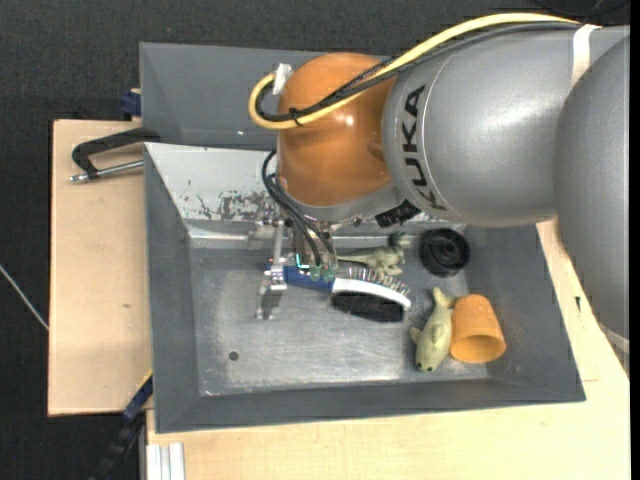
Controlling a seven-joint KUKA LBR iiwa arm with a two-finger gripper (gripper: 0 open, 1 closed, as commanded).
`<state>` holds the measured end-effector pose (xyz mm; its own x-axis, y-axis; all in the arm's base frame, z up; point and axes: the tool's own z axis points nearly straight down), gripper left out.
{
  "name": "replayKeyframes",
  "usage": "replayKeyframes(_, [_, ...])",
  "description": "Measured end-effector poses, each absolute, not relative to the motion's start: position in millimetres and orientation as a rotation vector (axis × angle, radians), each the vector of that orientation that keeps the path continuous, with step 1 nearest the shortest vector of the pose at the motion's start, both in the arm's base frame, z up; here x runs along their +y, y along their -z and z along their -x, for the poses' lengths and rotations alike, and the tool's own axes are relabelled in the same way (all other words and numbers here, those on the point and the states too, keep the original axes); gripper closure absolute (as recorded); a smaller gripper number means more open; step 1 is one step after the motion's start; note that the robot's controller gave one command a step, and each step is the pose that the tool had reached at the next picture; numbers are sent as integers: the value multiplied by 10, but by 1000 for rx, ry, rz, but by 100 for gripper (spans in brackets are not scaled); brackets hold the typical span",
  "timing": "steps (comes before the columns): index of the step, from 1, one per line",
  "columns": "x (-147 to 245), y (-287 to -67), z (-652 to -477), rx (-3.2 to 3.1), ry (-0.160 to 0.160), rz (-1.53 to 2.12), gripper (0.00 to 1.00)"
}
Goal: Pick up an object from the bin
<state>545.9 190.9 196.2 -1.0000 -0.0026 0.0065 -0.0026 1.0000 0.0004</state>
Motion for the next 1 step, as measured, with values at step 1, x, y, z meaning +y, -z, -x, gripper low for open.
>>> replayKeyframes(1, [940,-798,-5877,-3137,-4,-50,0])
